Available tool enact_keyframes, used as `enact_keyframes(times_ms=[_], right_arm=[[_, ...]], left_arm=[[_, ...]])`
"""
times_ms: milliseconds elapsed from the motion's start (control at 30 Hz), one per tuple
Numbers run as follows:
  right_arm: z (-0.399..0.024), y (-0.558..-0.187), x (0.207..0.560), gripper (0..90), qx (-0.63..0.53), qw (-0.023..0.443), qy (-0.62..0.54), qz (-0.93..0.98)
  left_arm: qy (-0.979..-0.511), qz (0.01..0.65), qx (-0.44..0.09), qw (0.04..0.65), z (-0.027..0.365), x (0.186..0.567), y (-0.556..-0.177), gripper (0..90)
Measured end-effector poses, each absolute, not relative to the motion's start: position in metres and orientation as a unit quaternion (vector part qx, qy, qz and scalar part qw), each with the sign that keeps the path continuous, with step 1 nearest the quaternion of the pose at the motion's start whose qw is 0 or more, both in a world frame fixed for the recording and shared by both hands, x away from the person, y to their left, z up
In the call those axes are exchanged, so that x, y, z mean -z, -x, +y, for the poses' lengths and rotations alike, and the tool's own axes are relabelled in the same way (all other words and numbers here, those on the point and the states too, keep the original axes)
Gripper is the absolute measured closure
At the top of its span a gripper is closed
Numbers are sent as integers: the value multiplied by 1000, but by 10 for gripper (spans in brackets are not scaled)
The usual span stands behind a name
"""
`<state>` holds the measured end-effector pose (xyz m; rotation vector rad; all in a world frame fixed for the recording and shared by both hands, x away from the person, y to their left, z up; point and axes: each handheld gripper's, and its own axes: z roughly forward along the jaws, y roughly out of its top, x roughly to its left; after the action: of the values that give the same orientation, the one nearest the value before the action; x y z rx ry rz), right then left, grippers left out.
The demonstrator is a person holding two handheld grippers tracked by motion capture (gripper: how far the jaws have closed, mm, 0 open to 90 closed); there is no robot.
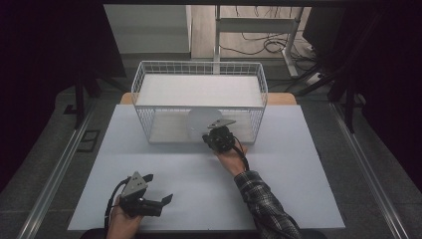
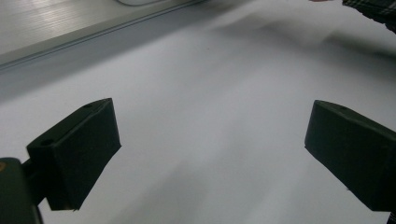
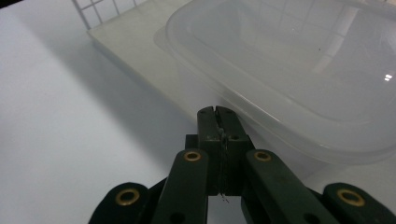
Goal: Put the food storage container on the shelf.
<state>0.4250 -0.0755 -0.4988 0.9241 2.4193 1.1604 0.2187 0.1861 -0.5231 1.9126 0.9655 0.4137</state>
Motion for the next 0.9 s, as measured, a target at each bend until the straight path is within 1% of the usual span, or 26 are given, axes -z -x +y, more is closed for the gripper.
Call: enact_keyframes(times_ms=[700,800,900], right_arm=[[-73,-447,501,888,-397,156,-349,834],[-75,-445,500,861,-400,155,-348,833],[-76,-442,499,799,-406,150,-350,831]], left_arm=[[-775,392,-170,465,187,522,-219,29],[-775,392,-169,466,187,522,-219,29],[-775,393,-169,465,187,522,-219,28]])
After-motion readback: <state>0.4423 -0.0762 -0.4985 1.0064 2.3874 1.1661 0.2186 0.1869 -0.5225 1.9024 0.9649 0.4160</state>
